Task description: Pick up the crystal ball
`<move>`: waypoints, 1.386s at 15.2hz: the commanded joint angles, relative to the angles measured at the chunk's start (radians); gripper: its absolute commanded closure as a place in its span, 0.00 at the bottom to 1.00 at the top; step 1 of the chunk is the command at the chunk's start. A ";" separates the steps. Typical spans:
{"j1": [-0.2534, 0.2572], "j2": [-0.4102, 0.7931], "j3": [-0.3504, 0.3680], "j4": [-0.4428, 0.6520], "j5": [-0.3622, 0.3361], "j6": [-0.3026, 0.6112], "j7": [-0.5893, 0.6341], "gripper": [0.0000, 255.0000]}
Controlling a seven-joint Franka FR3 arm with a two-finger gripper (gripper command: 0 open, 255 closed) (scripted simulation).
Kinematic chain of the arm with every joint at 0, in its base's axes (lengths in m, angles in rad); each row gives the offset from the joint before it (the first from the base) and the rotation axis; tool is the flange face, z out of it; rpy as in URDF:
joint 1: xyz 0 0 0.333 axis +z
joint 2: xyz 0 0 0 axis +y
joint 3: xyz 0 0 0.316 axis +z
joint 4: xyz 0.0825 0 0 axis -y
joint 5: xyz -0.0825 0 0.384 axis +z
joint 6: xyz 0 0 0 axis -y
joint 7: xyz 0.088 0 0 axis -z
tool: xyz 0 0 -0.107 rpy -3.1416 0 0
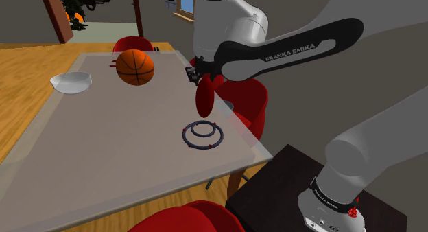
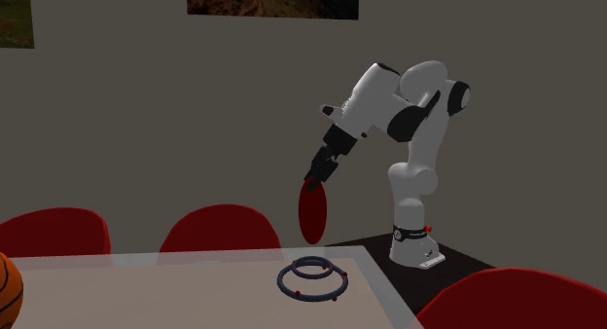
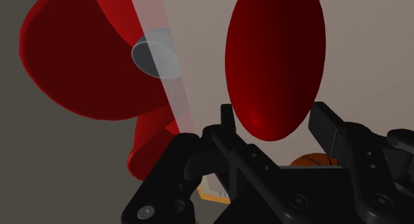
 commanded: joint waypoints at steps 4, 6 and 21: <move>0.000 0.001 0.000 -0.004 0.000 0.002 0.001 1.00; -0.001 0.001 0.001 -0.004 -0.001 0.002 0.002 1.00; 0.014 -0.019 -0.038 0.157 0.049 -0.160 -0.097 1.00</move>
